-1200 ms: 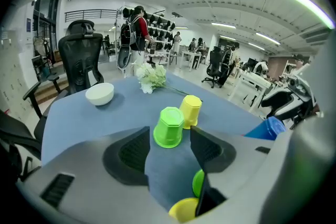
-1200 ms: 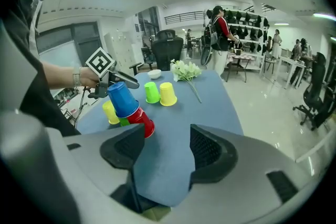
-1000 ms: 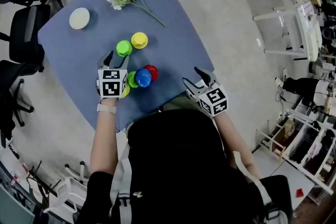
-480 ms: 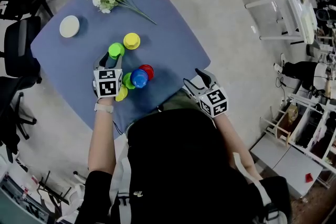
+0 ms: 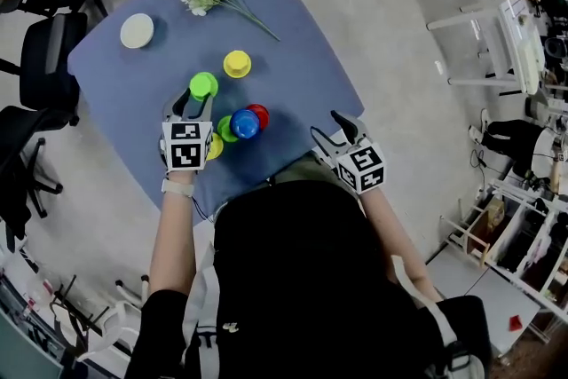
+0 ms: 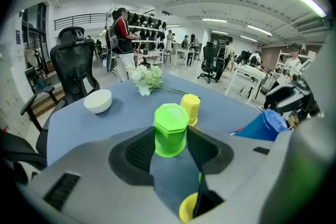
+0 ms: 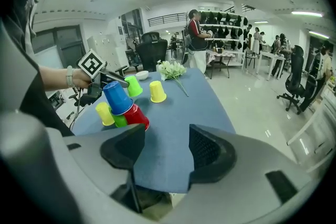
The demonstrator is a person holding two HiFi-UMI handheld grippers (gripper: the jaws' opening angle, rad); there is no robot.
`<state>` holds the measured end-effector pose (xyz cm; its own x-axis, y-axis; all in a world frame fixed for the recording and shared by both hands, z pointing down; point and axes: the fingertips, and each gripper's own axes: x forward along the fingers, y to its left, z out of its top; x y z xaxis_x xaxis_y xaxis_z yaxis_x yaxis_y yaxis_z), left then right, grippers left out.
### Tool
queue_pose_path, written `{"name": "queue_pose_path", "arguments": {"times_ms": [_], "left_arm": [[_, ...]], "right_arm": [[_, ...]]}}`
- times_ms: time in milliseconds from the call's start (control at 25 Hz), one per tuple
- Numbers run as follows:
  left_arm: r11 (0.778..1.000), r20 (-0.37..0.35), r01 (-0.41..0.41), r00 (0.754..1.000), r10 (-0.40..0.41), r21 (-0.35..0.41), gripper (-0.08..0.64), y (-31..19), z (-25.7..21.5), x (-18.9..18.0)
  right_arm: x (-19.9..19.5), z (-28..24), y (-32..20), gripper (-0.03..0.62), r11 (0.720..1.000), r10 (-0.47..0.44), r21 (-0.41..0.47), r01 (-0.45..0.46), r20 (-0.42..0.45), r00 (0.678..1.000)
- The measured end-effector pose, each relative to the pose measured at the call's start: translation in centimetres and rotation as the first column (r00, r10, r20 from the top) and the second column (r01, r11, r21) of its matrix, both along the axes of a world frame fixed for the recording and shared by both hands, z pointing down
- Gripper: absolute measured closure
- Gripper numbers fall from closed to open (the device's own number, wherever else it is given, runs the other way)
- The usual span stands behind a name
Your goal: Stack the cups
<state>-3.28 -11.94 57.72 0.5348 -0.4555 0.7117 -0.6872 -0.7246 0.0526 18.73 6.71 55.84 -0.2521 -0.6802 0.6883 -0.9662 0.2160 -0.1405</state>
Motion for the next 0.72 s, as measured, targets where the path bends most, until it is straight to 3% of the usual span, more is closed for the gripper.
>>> {"name": "queue_pose_path", "arguments": {"times_ms": [320, 720], "left_arm": [[0.998, 0.008, 0.044, 0.999, -0.044, 0.036, 0.364, 4.0, -3.8, -2.6], [0.995, 0.003, 0.094, 0.996, -0.095, 0.025, 0.364, 9.4, -5.3, -4.1]], "right_arm": [[-1.8, -0.5, -2.0, 0.319, 0.995, -0.093, 0.048, 0.092, 0.028, 0.995], [-4.4, -0.6, -4.2, 0.321, 0.976, -0.208, 0.081, 0.204, 0.05, 0.977]]}}
